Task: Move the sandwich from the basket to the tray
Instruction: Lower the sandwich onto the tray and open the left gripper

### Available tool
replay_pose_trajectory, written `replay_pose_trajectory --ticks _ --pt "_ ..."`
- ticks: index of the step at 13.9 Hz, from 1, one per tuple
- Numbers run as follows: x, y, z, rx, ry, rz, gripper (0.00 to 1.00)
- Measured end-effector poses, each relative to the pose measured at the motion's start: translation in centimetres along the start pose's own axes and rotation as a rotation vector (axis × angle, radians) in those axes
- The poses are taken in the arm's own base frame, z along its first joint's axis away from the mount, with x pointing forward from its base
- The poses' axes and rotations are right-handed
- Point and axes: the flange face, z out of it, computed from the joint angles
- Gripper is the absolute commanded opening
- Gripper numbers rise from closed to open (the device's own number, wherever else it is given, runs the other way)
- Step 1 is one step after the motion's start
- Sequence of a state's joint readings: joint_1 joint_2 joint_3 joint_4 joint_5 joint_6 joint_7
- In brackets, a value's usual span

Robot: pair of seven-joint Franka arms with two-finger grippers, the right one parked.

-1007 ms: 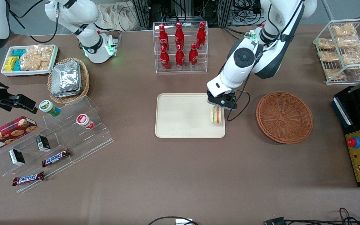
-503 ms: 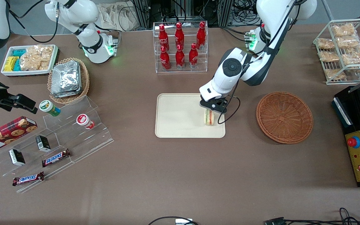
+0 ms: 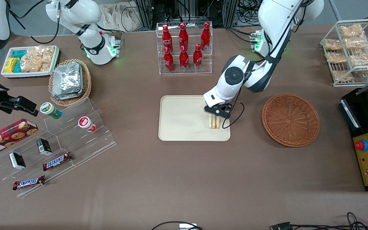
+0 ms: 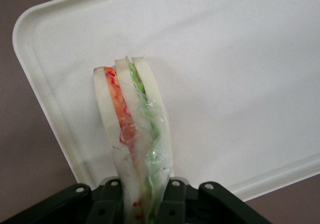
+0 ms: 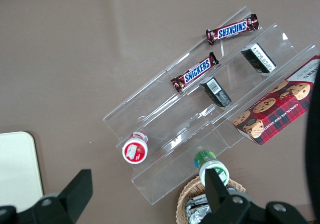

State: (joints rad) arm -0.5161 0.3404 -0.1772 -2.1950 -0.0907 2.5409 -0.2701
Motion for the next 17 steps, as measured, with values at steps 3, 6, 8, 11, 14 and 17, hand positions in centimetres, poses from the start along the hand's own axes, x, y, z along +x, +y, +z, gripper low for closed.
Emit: replay_pose_trajectory --ticks 3,6,8,11,14,17 --pt "-0.1 0.0 0.5 0.007 -0.007 -0.012 0.3" --pt "-0.2 0.0 1.1 0.025 -0.009 -0.022 0.62" --pt "-0.2 0.0 1.2 0.033 -0.008 -0.03 1.0" --pt "0.0 0.1 1.1 0.032 -0.001 -0.045 1.0" --pt "1.0 0.4 0.1 0.023 0.025 -0.064 1.0" --pt "2.1 0.3 -1.8 0.012 0.066 -0.162 1.0"
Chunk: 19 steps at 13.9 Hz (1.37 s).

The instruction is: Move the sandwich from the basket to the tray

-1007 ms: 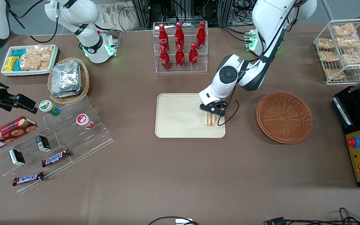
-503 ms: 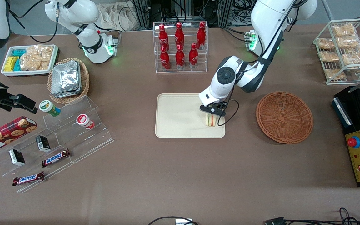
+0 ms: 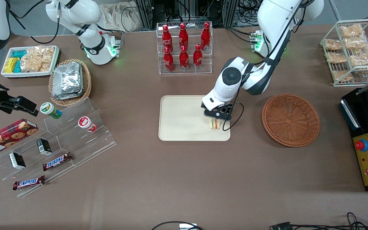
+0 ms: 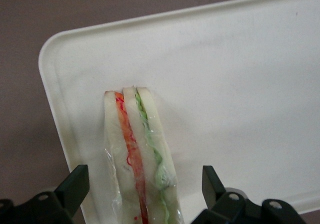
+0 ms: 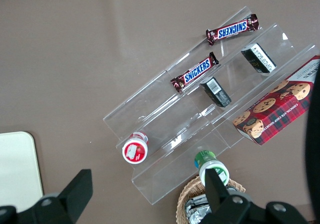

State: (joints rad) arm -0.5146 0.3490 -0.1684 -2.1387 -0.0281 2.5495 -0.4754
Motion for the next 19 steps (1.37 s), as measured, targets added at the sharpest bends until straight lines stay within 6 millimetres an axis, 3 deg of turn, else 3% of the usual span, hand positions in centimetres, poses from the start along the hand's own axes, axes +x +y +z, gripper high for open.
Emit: replay_pose_trajectory --ticks 3,8,11,15,19 --pt "1.6 -1.7 -2.8 0.001 0.041 -0.106 1.0" --pt "7.4 -8.6 -10.6 0.103 0.008 -0.229 1.0" --pt "9.6 -13.3 -13.5 0.132 0.025 -0.244 1.0" --pt "10.1 -19.6 -17.2 0.152 0.025 -0.217 1.0" --pt "9.3 -23.0 -21.7 0.143 0.045 -0.217 1.0"
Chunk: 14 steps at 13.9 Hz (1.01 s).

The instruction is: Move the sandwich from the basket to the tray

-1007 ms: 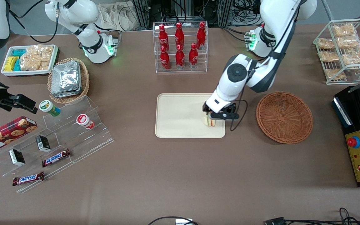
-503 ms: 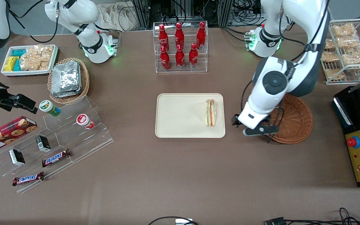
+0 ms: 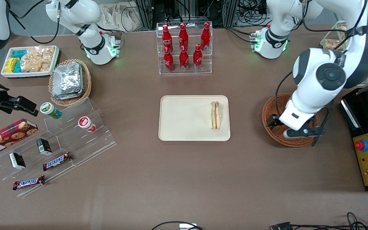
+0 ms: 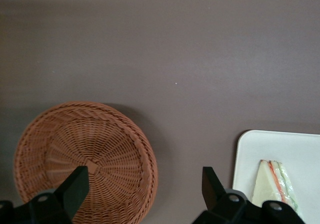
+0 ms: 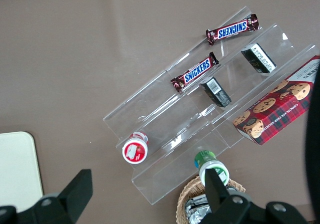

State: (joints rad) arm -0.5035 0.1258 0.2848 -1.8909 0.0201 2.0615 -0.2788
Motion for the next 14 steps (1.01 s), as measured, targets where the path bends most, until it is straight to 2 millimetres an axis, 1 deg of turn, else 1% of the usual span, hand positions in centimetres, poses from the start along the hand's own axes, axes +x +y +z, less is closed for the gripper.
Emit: replay_pose_trajectory --ticks 3,4,6,7,8,9,10,12,14 --pt "-0.3 -3.0 -2.8 -0.007 -0.008 0.025 1.0" --pt "-0.2 -4.4 -4.0 -0.008 -0.015 0.042 1.0" --pt "0.2 -7.7 -6.5 -0.008 -0.033 0.065 1.0" --pt "0.4 -9.1 -7.6 -0.008 -0.034 0.074 1.0" --pt "0.6 -10.2 -8.4 -0.01 -0.03 0.079 1.0" --pt "0.8 -10.7 -9.0 -0.012 -0.021 0.085 1.0" --pt "0.9 -10.6 -9.5 -0.014 -0.018 0.094 1.0" --pt "0.7 -9.6 -10.7 -0.018 -0.032 0.115 1.0" --pt "0.3 -9.0 -12.5 -0.022 -0.061 0.14 1.0"
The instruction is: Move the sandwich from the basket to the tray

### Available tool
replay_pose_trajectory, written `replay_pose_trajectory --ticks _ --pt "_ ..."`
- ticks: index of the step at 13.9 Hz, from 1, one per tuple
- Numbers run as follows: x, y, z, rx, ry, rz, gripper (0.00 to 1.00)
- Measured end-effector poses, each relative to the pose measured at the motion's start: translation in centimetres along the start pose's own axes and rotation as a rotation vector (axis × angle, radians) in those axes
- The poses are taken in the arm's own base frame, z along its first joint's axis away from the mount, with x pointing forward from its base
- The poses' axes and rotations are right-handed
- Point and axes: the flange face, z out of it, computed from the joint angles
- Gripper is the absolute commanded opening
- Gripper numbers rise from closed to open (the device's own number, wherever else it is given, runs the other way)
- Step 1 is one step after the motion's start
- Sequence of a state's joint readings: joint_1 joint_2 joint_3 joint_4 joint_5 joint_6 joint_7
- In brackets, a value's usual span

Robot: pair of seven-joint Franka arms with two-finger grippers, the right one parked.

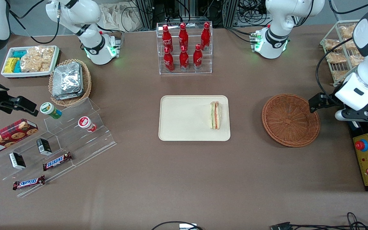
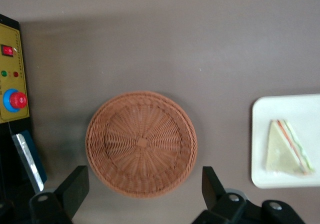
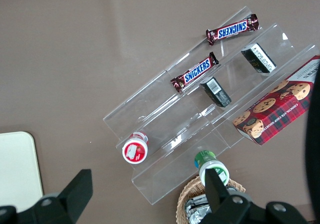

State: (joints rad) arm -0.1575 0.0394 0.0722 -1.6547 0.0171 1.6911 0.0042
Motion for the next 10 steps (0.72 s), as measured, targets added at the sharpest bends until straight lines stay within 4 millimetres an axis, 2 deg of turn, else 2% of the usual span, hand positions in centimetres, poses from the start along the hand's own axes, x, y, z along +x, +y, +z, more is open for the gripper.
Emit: replay_pose_trajectory --ticks 4,6,10 --pt "-1.2 -1.5 -3.3 -0.004 -0.011 0.04 1.0" --pt "-2.0 -1.3 -4.5 -0.003 -0.004 0.045 1.0" --pt "-2.6 -1.0 -5.1 -0.001 -0.009 0.05 1.0"
